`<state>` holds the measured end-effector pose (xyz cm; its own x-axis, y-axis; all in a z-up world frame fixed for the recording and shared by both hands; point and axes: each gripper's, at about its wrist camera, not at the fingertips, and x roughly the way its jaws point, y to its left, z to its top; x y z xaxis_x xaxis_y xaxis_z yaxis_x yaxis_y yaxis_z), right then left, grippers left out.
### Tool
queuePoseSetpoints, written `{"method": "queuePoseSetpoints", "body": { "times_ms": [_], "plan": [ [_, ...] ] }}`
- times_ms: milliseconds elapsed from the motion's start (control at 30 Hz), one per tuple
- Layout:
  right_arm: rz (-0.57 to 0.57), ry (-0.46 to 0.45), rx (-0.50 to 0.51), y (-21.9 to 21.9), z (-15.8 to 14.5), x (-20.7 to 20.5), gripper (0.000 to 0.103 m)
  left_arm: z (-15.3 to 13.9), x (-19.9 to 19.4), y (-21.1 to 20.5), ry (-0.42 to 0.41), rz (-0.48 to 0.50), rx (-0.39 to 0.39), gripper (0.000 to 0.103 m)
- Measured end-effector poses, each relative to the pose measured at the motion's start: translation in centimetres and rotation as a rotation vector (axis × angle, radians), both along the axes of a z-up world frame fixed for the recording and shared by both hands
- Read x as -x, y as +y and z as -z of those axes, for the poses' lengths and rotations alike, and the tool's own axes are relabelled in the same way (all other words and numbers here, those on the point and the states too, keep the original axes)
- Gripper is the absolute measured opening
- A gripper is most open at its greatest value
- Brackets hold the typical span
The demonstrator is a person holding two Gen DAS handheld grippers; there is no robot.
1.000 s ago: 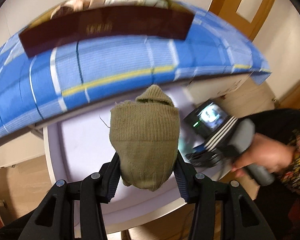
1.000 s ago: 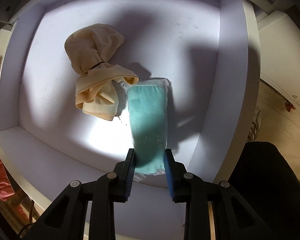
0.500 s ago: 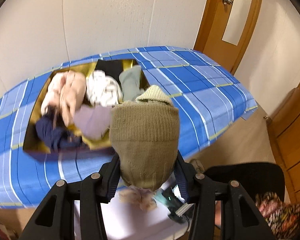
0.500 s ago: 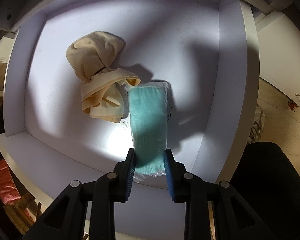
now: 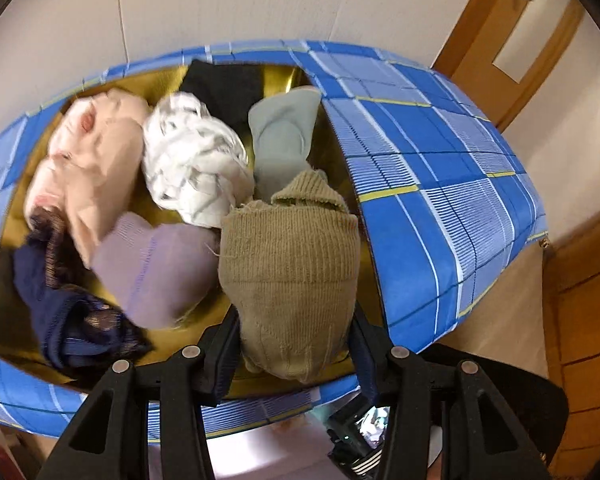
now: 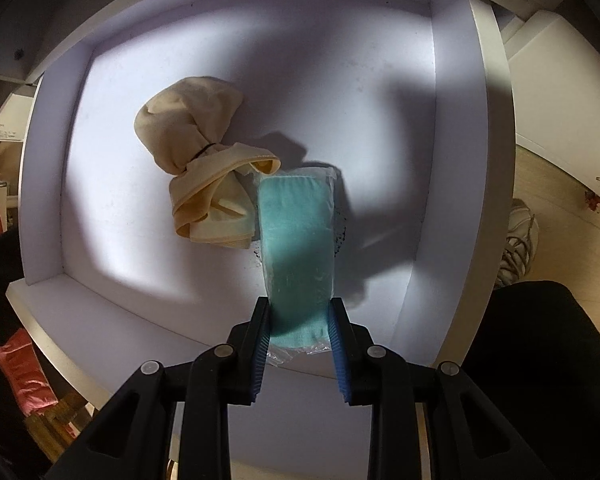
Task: Organize soft objects
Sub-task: 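Carry the olive knit hat into the gold box and open the left gripper, then move the left tool back over the drawer above the cream garment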
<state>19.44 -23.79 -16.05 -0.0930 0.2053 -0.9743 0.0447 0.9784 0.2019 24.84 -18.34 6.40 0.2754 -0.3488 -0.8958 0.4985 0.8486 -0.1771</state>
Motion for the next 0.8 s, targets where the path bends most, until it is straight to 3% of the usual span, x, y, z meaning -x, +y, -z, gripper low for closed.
{"method": "queuePoseSetpoints", "body": {
  "times_ms": [100,200,333,433,800],
  "plan": [
    [0.001,-0.001,-0.007,-0.3,0.0,0.0,0.029,0.8,-0.4,-0.5,0.050,-0.015,0.015,0.051],
    [0.001,0.001,-0.012,-0.6,-0.1,-0.1,0.029,0.7,-0.1,-0.6,0.026,-0.009,0.020,0.055],
    [0.002,0.000,-0.014,-0.9,-0.2,-0.2,0.029,0.2,-0.2,0.8,0.031,-0.040,0.083,0.065],
    [0.003,0.001,-0.013,-1.1,-0.2,-0.2,0.029,-0.1,-0.7,2.6,0.031,-0.090,0.113,0.065],
    [0.012,0.008,0.003,-1.3,-0.4,-0.2,0.029,0.3,-2.0,7.0,0.041,-0.202,0.091,0.065]
  ]
}}
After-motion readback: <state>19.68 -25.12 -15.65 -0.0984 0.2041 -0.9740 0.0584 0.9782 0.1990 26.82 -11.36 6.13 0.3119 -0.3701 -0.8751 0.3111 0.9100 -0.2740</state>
